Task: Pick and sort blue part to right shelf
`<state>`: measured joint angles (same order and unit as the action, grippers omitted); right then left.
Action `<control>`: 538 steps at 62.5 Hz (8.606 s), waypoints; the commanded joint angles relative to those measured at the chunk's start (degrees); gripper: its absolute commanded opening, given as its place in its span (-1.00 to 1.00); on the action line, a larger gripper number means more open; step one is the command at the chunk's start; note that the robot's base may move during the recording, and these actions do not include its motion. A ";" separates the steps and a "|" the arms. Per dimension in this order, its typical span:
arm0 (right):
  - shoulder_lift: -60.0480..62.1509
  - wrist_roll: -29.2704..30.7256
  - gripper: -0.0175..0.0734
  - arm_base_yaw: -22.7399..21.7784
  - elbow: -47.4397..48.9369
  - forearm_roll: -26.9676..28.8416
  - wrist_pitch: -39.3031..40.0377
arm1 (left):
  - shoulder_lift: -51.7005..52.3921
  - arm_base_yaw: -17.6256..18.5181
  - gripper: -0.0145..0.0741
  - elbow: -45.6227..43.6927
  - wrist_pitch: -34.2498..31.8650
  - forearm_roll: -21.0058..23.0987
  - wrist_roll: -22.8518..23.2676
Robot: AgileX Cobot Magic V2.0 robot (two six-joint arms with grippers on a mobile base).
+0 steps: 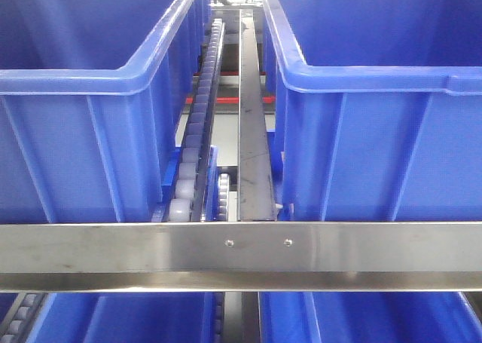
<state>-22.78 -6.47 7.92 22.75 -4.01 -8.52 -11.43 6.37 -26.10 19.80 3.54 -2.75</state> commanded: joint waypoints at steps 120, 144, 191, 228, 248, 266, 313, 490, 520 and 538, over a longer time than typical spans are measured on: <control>-47.10 1.05 0.18 -2.52 21.27 0.83 21.26 | -57.58 4.42 0.09 -25.76 -10.06 2.63 -0.02; -47.15 1.05 0.66 -2.52 21.27 0.89 18.45 | -58.51 5.76 0.35 -25.76 -11.21 0.68 -0.02; -41.10 1.05 -0.19 -2.52 21.27 1.19 12.95 | -56.88 5.76 -0.36 -25.86 -6.49 0.09 -0.02; -39.24 1.05 -0.49 -2.61 21.10 3.01 12.57 | -55.42 2.21 -0.39 -25.10 -10.67 3.40 4.77; -31.76 1.05 -0.49 -8.18 14.96 3.01 18.23 | -42.86 -1.24 -0.39 -14.61 -16.40 3.18 5.06; -19.95 1.17 -0.49 -8.24 -0.21 0.65 24.75 | -25.62 -1.24 -0.39 0.22 -22.84 3.18 5.06; -1.45 1.17 -0.49 -8.24 -8.60 0.70 20.87 | -9.93 -4.58 -0.39 10.18 -22.50 1.17 4.93; 24.65 1.17 -0.49 -8.12 -23.27 1.80 18.99 | 13.09 -3.39 -0.39 27.82 -24.59 -1.19 4.93; 24.65 1.17 -0.49 -8.12 -23.27 1.80 18.99 | 13.09 -3.39 -0.39 27.82 -24.59 0.35 -0.48; 24.65 1.17 -0.49 -8.12 -23.27 1.80 18.99 | 13.09 -3.39 -0.39 27.82 -24.59 0.35 -0.48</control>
<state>0.56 -5.81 0.05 -1.68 -2.43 5.67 0.36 2.59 0.55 0.00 3.57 -3.26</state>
